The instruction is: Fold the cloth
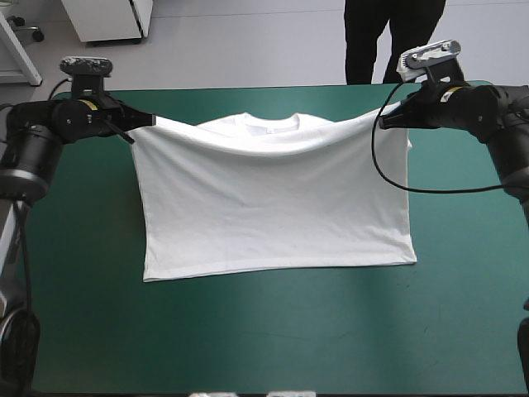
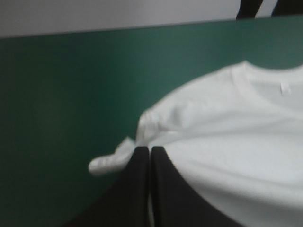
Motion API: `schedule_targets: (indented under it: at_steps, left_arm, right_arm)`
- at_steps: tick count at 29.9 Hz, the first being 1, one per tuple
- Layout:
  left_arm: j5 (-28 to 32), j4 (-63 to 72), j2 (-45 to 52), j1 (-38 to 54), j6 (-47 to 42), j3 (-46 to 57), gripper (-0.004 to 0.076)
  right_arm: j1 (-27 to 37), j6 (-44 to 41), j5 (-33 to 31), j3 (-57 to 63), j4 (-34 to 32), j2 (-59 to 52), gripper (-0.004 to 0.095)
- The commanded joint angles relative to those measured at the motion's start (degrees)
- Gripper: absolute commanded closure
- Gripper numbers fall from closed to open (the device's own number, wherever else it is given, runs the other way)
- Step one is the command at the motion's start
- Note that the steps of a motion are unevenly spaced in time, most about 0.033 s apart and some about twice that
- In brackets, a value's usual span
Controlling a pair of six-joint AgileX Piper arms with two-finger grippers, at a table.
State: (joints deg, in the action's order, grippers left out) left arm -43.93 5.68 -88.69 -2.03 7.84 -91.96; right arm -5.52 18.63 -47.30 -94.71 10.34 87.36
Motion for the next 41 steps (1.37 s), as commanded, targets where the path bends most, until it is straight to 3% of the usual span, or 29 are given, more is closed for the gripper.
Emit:
schedule_targets:
  at_steps: [1, 16, 29, 32, 37, 41]
  left_arm:
    - [4.75, -0.52, 8.74, -0.11, -0.49, -1.61, 0.0733]
    - [7.76, -1.43, 27.26, -0.11, -0.49, -1.61, 0.0733]
    - [9.22, -1.43, 21.49, -0.11, -0.35, -1.61, 0.0733]
    - [12.9, -1.33, 17.49, -0.11, -0.35, -1.61, 0.0733]
    - [25.95, 0.22, 9.96, -0.11, -0.35, -1.61, 0.0733]
    - [31.42, 0.49, 4.13, -0.11, -0.56, -4.97, 0.0733]
  right_arm:
    - [0.27, 0.62, 3.67, -1.7, 0.36, -7.27, 0.0921]
    - [0.27, 2.97, 3.72, -1.7, 0.47, -27.78, 0.0921]
    - [0.27, 2.97, 5.38, -1.7, 0.47, -21.21, 0.0926]
    - [0.27, 2.97, 9.78, -1.7, 0.47, -16.34, 0.0925]
    - [0.27, 2.82, 21.98, -2.25, 0.47, -6.96, 0.0925]
    - [0.42, 2.82, 23.3, -9.09, 0.47, 0.47, 0.0925]
